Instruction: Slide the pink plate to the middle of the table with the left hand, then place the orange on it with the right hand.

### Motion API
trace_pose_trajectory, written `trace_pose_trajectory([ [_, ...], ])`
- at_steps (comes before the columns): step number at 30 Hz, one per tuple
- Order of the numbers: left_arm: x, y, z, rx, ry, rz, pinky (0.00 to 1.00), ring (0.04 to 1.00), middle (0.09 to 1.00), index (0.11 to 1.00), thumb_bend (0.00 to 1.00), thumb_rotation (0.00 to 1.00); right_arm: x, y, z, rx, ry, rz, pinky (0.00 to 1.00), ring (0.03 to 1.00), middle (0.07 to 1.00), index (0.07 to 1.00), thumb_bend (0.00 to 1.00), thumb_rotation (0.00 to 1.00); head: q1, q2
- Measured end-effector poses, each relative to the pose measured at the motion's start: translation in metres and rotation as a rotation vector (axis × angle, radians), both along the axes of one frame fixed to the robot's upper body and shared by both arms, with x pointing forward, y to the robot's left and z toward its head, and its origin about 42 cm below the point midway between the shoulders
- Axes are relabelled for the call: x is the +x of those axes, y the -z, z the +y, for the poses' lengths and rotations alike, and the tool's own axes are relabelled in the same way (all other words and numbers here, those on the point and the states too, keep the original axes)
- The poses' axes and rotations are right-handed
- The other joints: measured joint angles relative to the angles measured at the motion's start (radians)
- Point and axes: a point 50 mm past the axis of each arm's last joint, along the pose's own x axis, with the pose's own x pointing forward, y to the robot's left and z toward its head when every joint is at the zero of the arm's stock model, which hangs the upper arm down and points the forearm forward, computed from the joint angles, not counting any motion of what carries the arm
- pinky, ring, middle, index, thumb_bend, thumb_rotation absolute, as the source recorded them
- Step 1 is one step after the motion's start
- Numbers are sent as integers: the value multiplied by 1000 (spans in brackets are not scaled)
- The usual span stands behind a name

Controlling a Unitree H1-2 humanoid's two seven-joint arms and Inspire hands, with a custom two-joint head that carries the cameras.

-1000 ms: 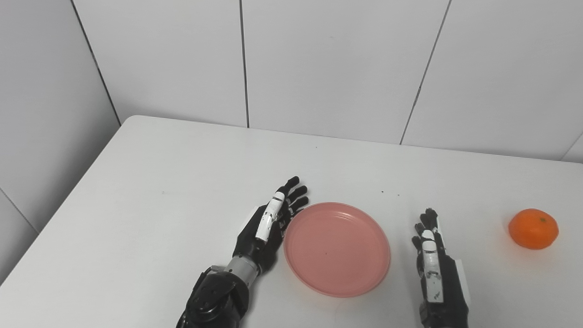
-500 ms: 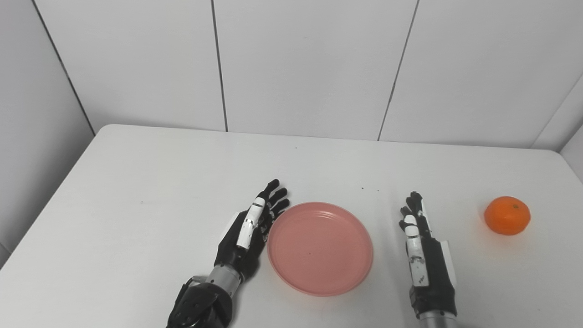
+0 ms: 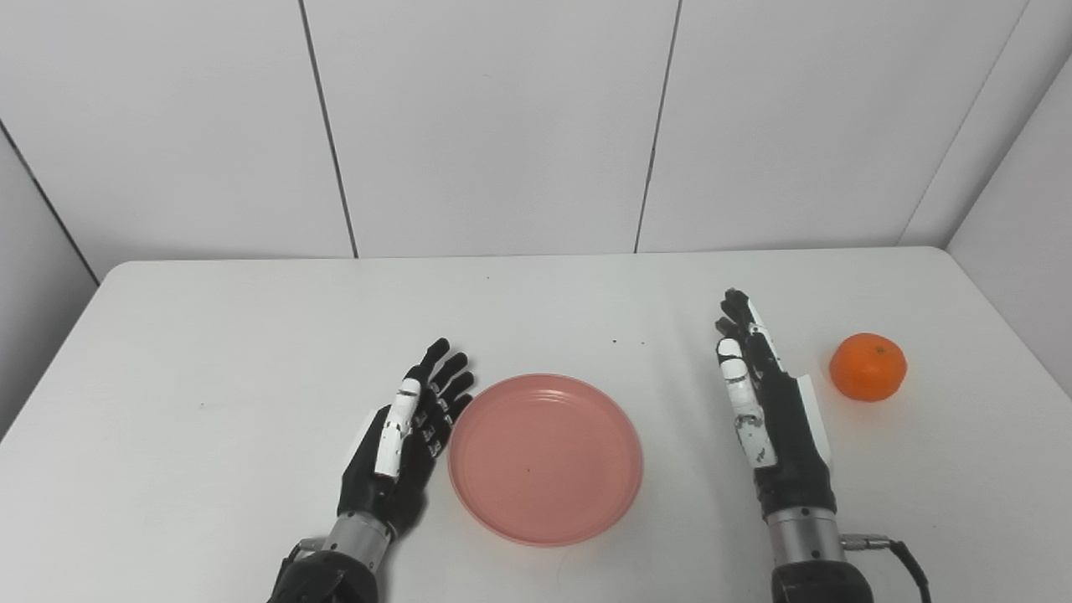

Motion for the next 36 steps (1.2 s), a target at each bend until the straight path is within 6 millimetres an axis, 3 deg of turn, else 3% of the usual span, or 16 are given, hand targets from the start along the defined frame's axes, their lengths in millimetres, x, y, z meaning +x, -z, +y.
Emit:
trace_pose_trajectory([
  [4, -1, 1, 4, -15, 10, 1, 962, 946, 948, 951, 367, 1000, 2, -6, -8, -68, 28, -11, 837, 888, 907, 900, 496, 959, -32, -14],
  [7, -1, 1, 7, -5, 10, -3, 954, 942, 946, 948, 364, 1000, 0, -15, -14, -162, 75, -18, 793, 855, 882, 882, 477, 836, -64, -21],
  [17, -1, 4, 15, -16, 0, -8, 979, 958, 959, 954, 346, 1000, 3, -35, -43, -378, 223, -60, 777, 845, 871, 887, 724, 502, -143, -61],
  [21, 1, 6, 19, -35, -3, -10, 991, 966, 966, 966, 330, 1000, 5, -37, -49, -415, 262, -58, 785, 853, 878, 896, 775, 463, -167, -67],
  [24, 3, 7, 22, -49, 5, -12, 990, 964, 963, 965, 325, 1000, 8, -41, -53, -458, 288, -65, 803, 867, 892, 905, 814, 489, -176, -72],
  [27, 6, 7, 26, -45, 1, -15, 996, 965, 963, 962, 310, 1000, 11, -47, -60, -498, 324, -75, 725, 830, 882, 878, 879, 493, -202, -80],
  [36, 7, 6, 31, -55, -3, -13, 1000, 971, 968, 966, 296, 1000, 14, -55, -88, -582, 424, -45, 759, 858, 904, 894, 912, 437, -221, -80],
])
